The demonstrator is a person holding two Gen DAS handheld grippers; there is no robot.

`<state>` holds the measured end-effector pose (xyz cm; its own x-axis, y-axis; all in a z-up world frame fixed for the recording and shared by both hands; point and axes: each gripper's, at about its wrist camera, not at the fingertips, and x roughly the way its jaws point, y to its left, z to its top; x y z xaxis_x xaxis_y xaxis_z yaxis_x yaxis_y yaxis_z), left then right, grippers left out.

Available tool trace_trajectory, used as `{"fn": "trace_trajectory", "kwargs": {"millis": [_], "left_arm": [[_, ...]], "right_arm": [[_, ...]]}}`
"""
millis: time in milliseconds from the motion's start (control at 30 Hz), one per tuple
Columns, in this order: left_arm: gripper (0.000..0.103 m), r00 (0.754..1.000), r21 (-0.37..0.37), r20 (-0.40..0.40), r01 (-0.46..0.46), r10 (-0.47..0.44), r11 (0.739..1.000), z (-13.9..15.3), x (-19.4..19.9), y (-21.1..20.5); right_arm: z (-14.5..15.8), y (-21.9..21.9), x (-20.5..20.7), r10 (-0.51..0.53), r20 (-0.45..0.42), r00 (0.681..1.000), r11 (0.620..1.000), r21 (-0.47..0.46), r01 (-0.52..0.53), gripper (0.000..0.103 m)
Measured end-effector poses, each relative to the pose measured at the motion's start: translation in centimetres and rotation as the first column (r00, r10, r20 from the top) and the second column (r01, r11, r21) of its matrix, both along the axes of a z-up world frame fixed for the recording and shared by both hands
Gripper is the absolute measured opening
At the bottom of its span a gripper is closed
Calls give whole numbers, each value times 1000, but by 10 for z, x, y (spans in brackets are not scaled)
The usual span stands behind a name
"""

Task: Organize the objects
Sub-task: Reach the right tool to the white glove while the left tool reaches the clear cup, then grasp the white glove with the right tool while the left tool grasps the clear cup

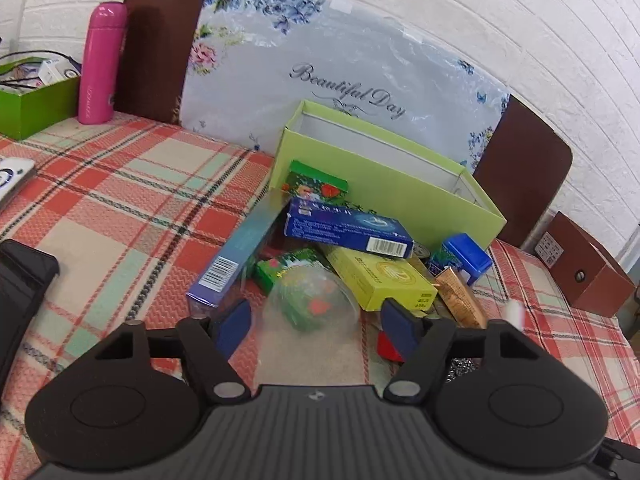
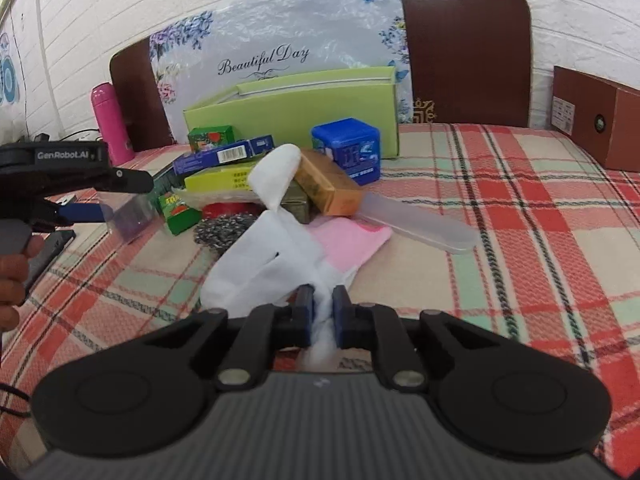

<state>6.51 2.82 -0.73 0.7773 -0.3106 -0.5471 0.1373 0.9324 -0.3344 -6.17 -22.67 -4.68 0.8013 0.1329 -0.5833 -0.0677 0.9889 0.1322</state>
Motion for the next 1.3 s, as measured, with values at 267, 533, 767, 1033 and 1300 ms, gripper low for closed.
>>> {"fn": "trace_trajectory", "kwargs": {"millis": [267,533,767,1033,1300], "left_arm": [[48,989,30,-55,136,-135,990,1,-28,-10],[68,994,102,-64,95,-89,990,-6,-60,-5],[64,986,56,-116,127,-120,990,-20,-42,-9],[63,987,38,-113,119,-114,992,-23,-41,-8],[52,979,15,-87,188,-186,982,-12,-46,-12]], "right_arm": [[2,-28,-26,0,-46,999,1000,30,1,16],[8,-3,-16,103,-23,994,993,51,-102,76],[7,-4,-14,82,-29,996,996,44,-81,86],[0,16,8,111,0,994,994,-13,-111,86],[-1,24,4,226,-14,974,974,0,-226,9]]}}
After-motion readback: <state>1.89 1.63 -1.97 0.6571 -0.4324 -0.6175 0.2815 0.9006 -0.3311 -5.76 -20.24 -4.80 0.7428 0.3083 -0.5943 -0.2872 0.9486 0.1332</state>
